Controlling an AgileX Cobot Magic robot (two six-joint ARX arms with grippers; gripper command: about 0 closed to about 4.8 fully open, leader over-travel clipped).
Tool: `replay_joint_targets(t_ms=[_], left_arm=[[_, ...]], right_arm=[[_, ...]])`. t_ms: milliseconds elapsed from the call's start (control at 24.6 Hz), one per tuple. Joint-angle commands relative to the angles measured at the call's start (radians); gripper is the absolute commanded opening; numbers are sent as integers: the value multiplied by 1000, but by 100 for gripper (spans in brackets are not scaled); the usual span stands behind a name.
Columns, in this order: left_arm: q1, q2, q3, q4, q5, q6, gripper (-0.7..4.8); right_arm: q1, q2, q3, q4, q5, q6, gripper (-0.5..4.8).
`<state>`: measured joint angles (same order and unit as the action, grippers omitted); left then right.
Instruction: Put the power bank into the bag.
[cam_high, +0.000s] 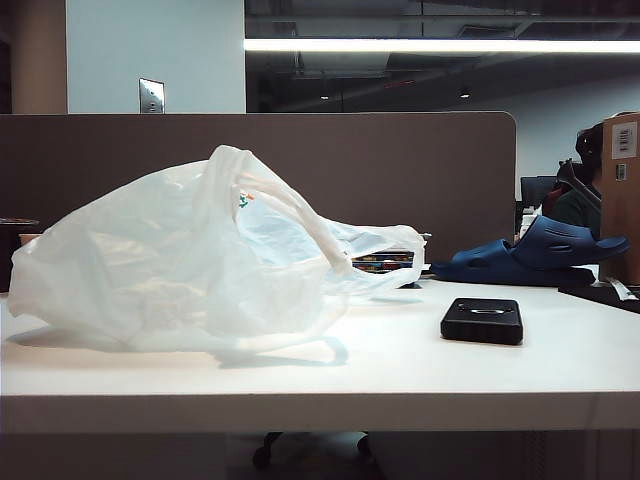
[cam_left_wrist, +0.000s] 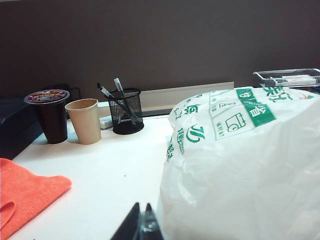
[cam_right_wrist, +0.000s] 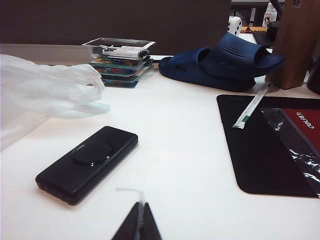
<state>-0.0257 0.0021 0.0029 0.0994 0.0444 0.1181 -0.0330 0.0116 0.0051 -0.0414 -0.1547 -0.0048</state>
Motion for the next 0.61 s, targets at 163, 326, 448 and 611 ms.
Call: replay_joint_targets(t_ms=[163, 326, 448, 611], left_arm=[[-2, 0, 5, 7, 4, 1, -6], [-2, 0, 5, 8, 4, 1, -5], [-2, 0, 5, 8, 4, 1, -6], [-2, 0, 5, 7, 5, 1, -6]], right_arm=[[1, -14, -5, 17, -3, 5, -5], [1, -14, -5, 17, -3, 5, -5], [1, -14, -5, 18, -4, 5, -5], [1, -14, -3, 24, -3, 5, -6]])
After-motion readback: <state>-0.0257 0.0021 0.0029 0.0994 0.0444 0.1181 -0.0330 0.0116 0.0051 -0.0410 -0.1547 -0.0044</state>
